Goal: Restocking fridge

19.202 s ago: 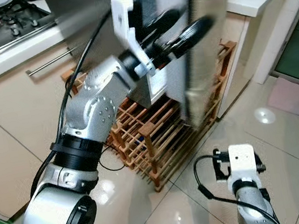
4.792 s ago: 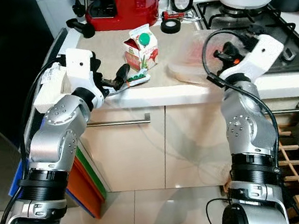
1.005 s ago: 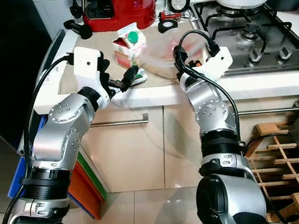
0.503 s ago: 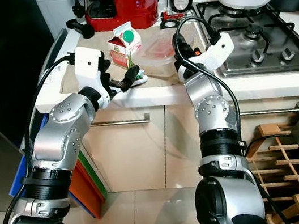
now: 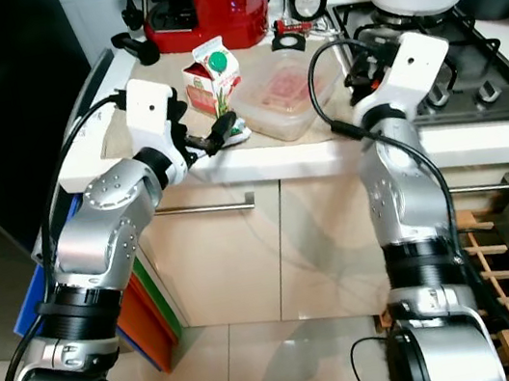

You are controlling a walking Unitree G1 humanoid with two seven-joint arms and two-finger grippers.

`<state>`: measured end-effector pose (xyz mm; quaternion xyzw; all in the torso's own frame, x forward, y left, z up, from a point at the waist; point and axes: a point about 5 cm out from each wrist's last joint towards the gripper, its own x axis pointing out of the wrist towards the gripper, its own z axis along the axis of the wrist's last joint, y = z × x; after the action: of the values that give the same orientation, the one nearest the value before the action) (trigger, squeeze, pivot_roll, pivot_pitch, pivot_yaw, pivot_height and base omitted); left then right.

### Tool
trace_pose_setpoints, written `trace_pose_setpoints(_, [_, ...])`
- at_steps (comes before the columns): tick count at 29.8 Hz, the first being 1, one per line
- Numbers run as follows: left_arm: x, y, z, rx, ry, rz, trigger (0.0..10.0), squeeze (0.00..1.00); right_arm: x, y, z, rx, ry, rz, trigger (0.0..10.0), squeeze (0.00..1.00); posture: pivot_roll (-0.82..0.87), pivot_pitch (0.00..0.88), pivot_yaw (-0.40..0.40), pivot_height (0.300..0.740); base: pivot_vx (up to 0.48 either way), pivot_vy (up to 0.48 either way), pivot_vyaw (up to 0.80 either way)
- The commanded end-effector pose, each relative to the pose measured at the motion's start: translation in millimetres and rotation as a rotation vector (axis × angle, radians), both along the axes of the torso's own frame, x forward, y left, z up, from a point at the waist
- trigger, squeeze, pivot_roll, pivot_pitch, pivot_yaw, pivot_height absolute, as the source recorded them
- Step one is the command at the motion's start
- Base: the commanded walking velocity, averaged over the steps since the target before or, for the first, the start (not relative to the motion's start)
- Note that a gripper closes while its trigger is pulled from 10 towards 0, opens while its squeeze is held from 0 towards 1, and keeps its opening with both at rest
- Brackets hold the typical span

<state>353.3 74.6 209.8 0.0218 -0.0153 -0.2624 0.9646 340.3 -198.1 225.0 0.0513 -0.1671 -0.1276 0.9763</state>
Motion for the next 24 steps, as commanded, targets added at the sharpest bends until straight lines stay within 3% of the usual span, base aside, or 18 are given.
trace_pose_setpoints(1, [-3.2, 1.8, 5, -0.001, -0.042, 0.0, 10.0, 0.0, -10.2, 0.2, 8, -0.078, -0.04, -0.042, 10.0, 0.0, -0.14, 0.0, 0.018, 0.74, 0.0, 0.0, 0.0])
trace_pose_setpoints(4, [-9.4, 3.0, 17, -0.053, -0.087, -0.047, 10.0, 0.0, -21.7, 6.7, 6, -0.139, -0.055, -0.036, 10.0, 0.0, -0.14, 0.0, 0.024, 0.74, 0.0, 0.0, 0.0])
trace_pose_setpoints(8, [-13.6, 4.3, 33, -0.073, -0.131, -0.092, 10.0, 0.0, -24.5, 19.7, -13, -0.105, 0.022, 0.062, 10.0, 0.0, -0.14, 0.0, 0.025, 0.74, 0.0, 0.0, 0.0])
trace_pose_setpoints(9, [-12.7, 4.7, 33, -0.068, -0.134, -0.087, 10.0, 0.0, -25.2, 25.2, -15, -0.12, 0.029, 0.102, 10.0, 1.0, -0.13, 0.0, 0.027, 0.74, 0.0, 0.0, 0.0])
trace_pose_setpoints(11, [-10.1, 5.7, 32, -0.06, -0.132, -0.072, 10.0, 0.0, -25.5, 40.5, -19, -0.181, 0.052, 0.212, 10.0, 1.0, -0.14, 0.0, 0.032, 0.74, 0.0, 0.0, 0.0])
trace_pose_setpoints(12, [-10.1, 5.7, 32, -0.06, -0.132, -0.072, 10.0, 0.0, -25.5, 40.5, -19, -0.181, 0.052, 0.212, 10.0, 1.0, -0.14, 0.0, 0.032, 0.74, 0.0, 0.0, 0.0])
trace_pose_setpoints(13, [-9.5, 5.4, 30, -0.06, -0.126, -0.063, 10.0, 0.0, -25.8, 50.6, -19, -0.304, 0.053, 0.257, 10.0, 1.0, -0.14, 0.0, 0.033, 0.74, 0.0, 0.0, 0.0])
trace_pose_setpoints(19, [-10.8, 3.5, 29, -0.063, -0.119, -0.067, 10.0, 0.0, -21.5, 53.5, -16, -0.387, 0.033, 0.259, 10.0, 1.0, -0.14, 0.0, 0.028, 0.74, 0.0, 0.0, 0.0])
trace_pose_setpoints(21, [-9.8, 4.1, 29, -0.065, -0.117, -0.059, 10.0, 0.0, -17.7, 53.8, -14, -0.493, 0.023, 0.251, 10.0, 1.0, -0.13, 0.0, 0.024, 0.74, 0.0, 0.0, 0.0])
trace_pose_setpoints(24, [-9.5, 4.1, 29, -0.064, -0.117, -0.056, 10.0, 0.0, -16.4, 53.6, -13, -0.546, 0.02, 0.248, 10.0, 1.0, -0.13, 0.0, 0.023, 0.74, 0.0, 0.0, 0.0])
